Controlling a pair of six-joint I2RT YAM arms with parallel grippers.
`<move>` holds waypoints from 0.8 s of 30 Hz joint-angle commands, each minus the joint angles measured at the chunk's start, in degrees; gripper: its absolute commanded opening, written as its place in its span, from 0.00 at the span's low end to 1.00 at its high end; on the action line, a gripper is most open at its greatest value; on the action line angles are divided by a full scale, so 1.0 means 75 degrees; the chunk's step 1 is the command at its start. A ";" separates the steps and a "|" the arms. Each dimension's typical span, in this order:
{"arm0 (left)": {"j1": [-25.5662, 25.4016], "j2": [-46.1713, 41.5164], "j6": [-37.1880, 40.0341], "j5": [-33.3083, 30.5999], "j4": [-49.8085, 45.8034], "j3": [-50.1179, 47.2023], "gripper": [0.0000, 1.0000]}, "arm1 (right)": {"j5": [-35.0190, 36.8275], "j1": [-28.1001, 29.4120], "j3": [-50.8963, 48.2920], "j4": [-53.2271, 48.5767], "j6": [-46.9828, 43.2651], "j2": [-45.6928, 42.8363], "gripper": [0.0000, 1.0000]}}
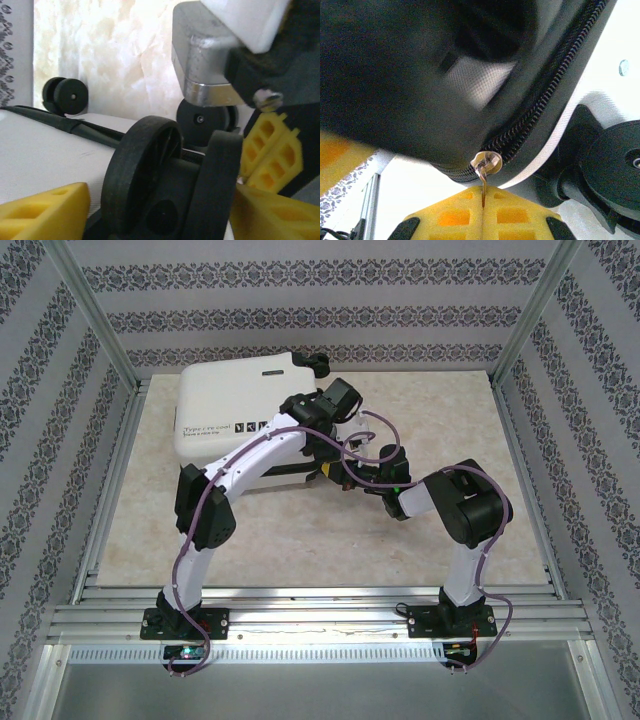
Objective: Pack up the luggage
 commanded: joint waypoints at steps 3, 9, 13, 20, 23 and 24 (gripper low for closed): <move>0.0152 0.0342 0.0181 -0.0330 -0.0067 0.0091 0.47 | -0.0283 -0.0056 0.0126 0.0925 -0.0005 -0.0144 0.00; 0.0163 0.0162 0.0104 -0.0084 -0.0008 -0.0066 0.26 | -0.0226 -0.0120 0.0114 0.0956 0.0033 -0.0156 0.00; 0.0183 -0.0183 0.0017 0.0159 0.0175 -0.0429 0.17 | -0.0110 -0.0248 0.0160 0.0986 0.0057 -0.0144 0.00; 0.0187 -0.1280 -0.0267 0.1007 0.1008 -0.1669 0.09 | 0.0032 -0.0530 0.0484 0.0872 -0.0011 -0.0009 0.00; 0.0187 -0.1713 -0.0395 0.1337 0.1422 -0.2209 0.07 | 0.0111 -0.0558 0.0612 0.0762 -0.0071 0.0030 0.00; 0.0187 -0.1850 -0.0448 0.1469 0.1545 -0.2356 0.06 | 0.0144 -0.0551 0.0635 0.0744 -0.0080 0.0028 0.00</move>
